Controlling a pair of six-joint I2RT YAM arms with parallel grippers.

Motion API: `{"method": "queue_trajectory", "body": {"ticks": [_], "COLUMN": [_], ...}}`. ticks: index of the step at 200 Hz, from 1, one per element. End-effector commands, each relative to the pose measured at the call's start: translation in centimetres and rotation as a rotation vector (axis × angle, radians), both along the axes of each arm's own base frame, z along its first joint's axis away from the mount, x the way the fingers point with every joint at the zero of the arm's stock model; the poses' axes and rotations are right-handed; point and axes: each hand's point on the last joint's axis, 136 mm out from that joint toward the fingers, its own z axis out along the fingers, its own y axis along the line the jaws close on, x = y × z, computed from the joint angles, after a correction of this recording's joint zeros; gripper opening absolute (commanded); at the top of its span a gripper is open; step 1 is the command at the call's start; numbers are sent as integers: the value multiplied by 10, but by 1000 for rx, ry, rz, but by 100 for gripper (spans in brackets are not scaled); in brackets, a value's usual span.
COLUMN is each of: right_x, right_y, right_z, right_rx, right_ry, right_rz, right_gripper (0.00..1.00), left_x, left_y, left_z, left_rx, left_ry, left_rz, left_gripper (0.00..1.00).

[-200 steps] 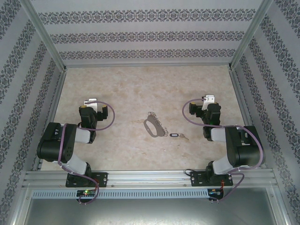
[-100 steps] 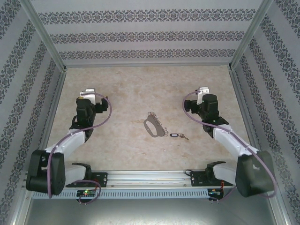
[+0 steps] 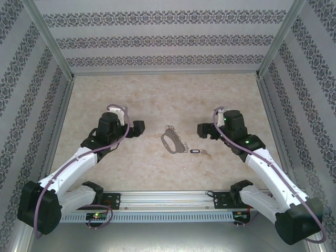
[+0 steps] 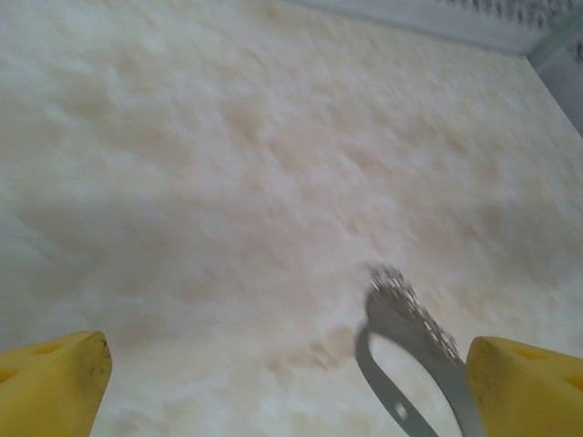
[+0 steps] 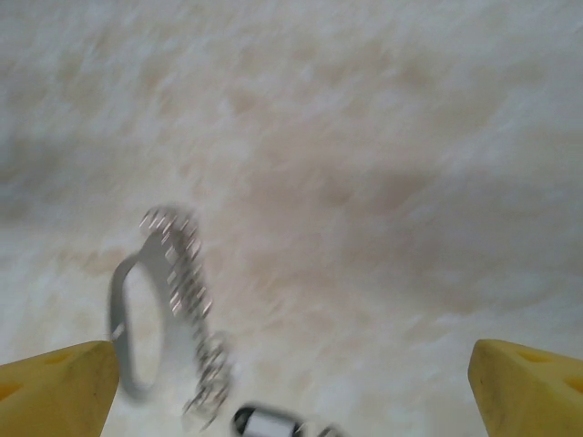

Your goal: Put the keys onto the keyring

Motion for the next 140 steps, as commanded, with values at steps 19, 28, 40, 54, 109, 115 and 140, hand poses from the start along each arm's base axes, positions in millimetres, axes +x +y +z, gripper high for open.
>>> {"method": "queue_trajectory", "body": {"ticks": [19,28,40,54,109,115,140], "right_x": [-49,-53,-58,-66,-85,-84,-76], "right_y": [33,35,36,37,52,54,66], "right_z": [-32,-37,-44,-54,-49,-50,-61], "right_rx": [79,102,132,131,-223,-254,-344], "right_ry": [184,191,195,208,219,230,247], "right_rz": [78,76,77,93,306,324,373], "right_gripper": [98,98,97,96,82,79,72], "left_x": [-46,-51,-56,-58,-68,-69,-76], "left_y": [-37,-41,-42,-44,-57,-58,-56], "left_z": [-21,-26,-34,-41,-56,-57,-54], "left_rx": [14,49,92,89,-151,-178,-231], "left_ry": [113,113,128,152,206,211,213], "left_rz": [-171,-197,-205,-209,-161,-155,-138], "left_gripper": [100,100,100,100,100,100,100]}}
